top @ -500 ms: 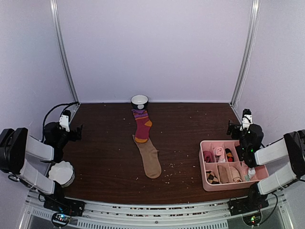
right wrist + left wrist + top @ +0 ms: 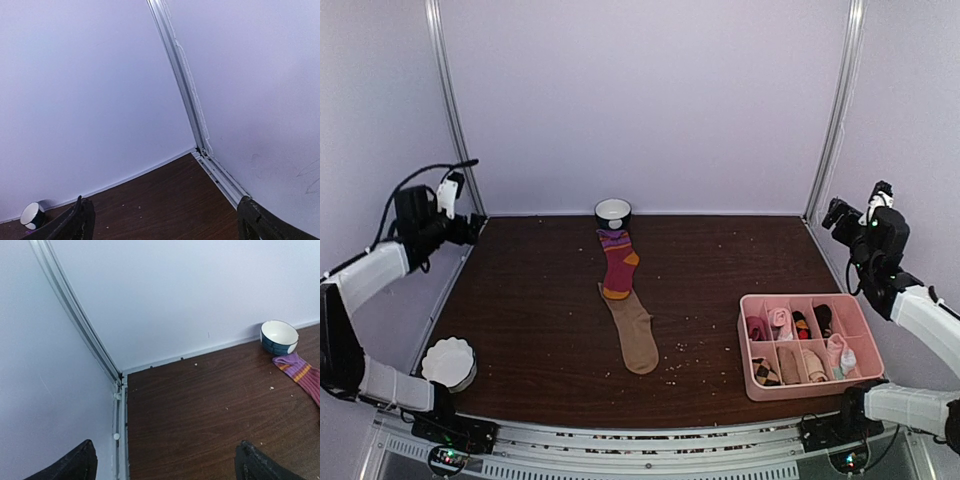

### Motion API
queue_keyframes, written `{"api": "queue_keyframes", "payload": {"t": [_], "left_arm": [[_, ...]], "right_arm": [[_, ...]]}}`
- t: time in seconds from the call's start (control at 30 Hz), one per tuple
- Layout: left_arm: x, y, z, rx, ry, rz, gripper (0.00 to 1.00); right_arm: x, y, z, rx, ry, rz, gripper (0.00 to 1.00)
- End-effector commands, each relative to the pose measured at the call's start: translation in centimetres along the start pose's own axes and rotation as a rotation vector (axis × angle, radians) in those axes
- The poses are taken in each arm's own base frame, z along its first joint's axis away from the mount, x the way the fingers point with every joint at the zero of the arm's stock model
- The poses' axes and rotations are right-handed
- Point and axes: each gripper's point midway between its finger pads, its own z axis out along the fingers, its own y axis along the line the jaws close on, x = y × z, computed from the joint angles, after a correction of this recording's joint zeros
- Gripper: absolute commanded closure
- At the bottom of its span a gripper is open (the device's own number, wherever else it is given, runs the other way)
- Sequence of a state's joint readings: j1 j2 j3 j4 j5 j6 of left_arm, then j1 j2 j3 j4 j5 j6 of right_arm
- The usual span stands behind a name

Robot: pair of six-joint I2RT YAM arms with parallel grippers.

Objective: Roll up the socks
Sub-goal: Pick up the sock from the center of the board.

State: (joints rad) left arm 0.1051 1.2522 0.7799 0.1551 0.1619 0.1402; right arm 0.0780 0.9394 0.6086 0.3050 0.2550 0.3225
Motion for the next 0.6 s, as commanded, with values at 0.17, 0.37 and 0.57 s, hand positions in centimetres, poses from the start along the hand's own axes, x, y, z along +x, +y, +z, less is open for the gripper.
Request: {"api": "queue_keyframes", "payload": {"t": [0.17, 0.37, 0.57], "left_arm": [[4.8, -2.5, -8.2, 0.282, 0.692, 0.100, 0.02], [4.3, -3.6, -10.5, 0.312, 0.608, 0.135, 0.02], [6.1, -5.8, -9.3, 0.458, 0.664, 0.096, 0.02]], "right_arm": [[11.1, 13.6, -3.9, -0.299, 0.470, -0.135, 0.00], [19.0, 24.4, -9.4, -0.450, 0.621, -0.316, 0.05], [27.5, 31.0, -14.1, -0.474, 0.777, -0.453, 0.14]]}}
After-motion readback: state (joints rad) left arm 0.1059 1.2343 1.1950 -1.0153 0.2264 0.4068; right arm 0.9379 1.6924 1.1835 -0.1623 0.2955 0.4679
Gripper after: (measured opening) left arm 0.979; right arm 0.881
